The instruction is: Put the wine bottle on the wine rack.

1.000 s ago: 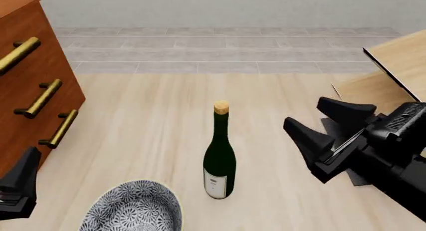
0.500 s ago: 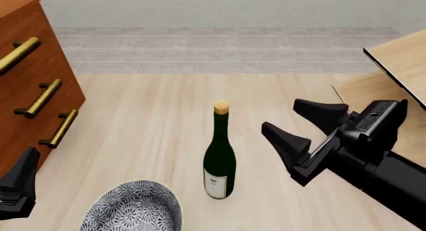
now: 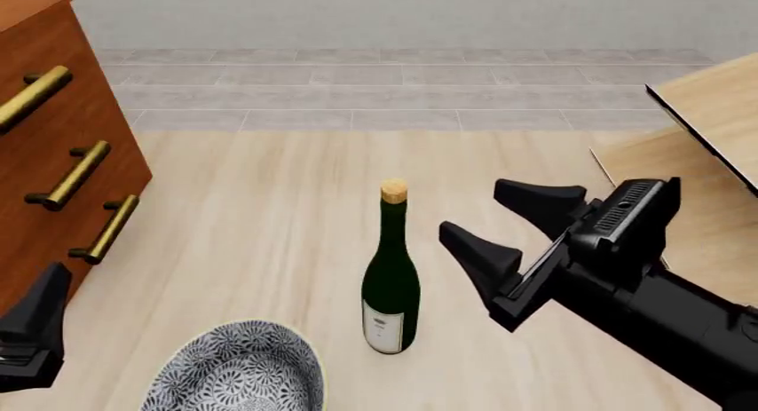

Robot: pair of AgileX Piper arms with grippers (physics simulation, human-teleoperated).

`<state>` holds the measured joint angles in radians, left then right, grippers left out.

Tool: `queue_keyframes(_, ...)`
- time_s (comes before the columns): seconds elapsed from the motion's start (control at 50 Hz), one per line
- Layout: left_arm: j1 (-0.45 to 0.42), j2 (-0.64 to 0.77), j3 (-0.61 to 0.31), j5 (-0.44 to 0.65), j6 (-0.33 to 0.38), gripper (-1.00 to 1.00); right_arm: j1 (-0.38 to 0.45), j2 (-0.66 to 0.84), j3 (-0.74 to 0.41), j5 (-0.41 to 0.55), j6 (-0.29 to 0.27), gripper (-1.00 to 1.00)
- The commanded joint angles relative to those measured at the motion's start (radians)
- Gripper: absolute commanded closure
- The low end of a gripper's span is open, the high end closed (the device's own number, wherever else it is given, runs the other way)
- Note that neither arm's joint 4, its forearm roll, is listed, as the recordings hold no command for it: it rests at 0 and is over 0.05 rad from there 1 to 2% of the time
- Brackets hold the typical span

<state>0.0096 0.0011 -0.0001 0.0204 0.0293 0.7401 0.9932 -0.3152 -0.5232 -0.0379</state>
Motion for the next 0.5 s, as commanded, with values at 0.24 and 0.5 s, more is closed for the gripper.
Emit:
queue_keyframes(0.24,-0.001,0.000,0.000,0.009,-0.002,-1.00,0.037,0.089,-0.018,-0.064,0.001,-1.00)
queue_keyframes(0.5,0.001,0.000,0.000,0.014,-0.003,-1.00,0.061,0.139,-0.036,-0.095,0.005,-1.00)
